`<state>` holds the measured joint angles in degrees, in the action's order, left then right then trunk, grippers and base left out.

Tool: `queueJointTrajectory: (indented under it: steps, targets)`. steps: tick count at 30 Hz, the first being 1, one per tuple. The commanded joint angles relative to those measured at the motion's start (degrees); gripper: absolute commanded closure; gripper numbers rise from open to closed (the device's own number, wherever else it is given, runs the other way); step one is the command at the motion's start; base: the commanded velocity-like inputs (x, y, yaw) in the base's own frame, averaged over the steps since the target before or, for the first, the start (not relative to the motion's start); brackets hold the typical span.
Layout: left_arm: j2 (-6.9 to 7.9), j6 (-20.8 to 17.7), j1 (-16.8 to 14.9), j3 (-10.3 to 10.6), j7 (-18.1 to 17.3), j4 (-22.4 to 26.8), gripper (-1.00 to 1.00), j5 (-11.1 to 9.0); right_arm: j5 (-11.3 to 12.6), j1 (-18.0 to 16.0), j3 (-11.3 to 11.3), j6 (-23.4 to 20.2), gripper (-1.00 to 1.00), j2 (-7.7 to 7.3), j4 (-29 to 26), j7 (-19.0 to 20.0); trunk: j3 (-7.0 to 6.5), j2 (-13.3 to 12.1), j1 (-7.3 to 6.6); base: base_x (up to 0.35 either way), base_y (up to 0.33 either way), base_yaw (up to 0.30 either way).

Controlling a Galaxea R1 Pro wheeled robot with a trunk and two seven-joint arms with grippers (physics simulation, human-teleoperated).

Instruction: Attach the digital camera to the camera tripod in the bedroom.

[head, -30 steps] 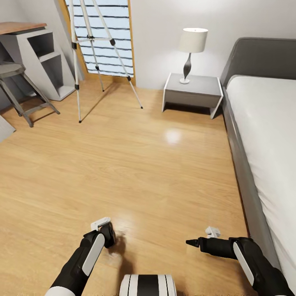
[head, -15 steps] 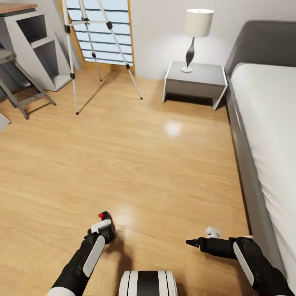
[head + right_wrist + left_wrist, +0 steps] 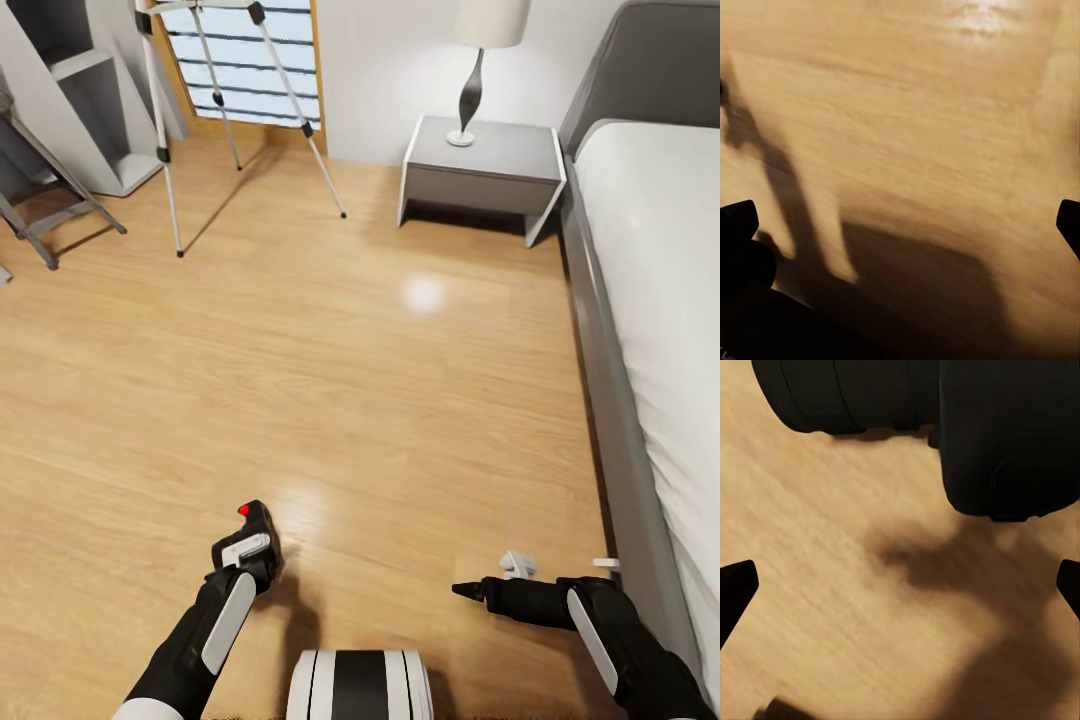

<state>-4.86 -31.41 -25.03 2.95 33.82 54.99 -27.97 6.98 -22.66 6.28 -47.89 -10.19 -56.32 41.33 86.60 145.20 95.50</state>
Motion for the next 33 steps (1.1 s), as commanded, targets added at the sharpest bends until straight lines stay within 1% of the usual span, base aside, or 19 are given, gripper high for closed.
queueJointTrajectory:
  steps: [1, 2, 18, 26, 29, 33]
  targets:
    - [0.02, -0.06, -0.02, 0.13, 0.56, 0.14, -1.0, -0.6, 0.46, -0.02, 0.05, -0.44, -1.0, 0.0, -0.02, -0.11, 0.26, 0.03, 0.01, 0.0, 0.0, 0.0]
    - [0.02, -0.06, -0.02, 0.13, 0.56, 0.22, -1.0, -0.6, 0.45, -0.02, 0.05, -0.44, -1.0, 0.0, -0.02, -0.11, 0.49, 0.04, 0.04, 0.0, 0.0, 0.0]
    - [-0.17, -0.06, -0.02, 0.27, 0.6, 1.25, -1.0, -0.6, 0.3, -0.02, 0.05, -0.44, -1.0, 0.07, -0.02, -0.11, 0.49, 0.04, 0.04, 0.0, 0.0, 0.0]
    - [-1.62, 0.02, -0.02, 0.44, 0.56, 1.34, -1.0, -0.53, 0.2, -0.02, -0.02, -0.4, -1.0, 0.08, -0.02, -0.11, 0.49, 0.04, 0.04, 0.0, 0.0, 0.0]
    - [-2.06, 0.09, -0.02, 1.2, 0.55, 1.34, -1.0, -0.48, 0.17, -0.02, -0.01, -0.38, -1.0, 0.08, -0.02, -0.11, 0.49, 0.04, 0.04, 0.0, 0.0, 0.0]
    - [-2.3, 1.7, -0.02, 3.78, 0.57, 1.2, -1.0, -0.47, 0.15, -0.02, 0.03, -0.37, -1.0, 0.08, -0.02, -0.11, 0.49, 0.04, 0.04, 0.0, 0.0, 0.0]
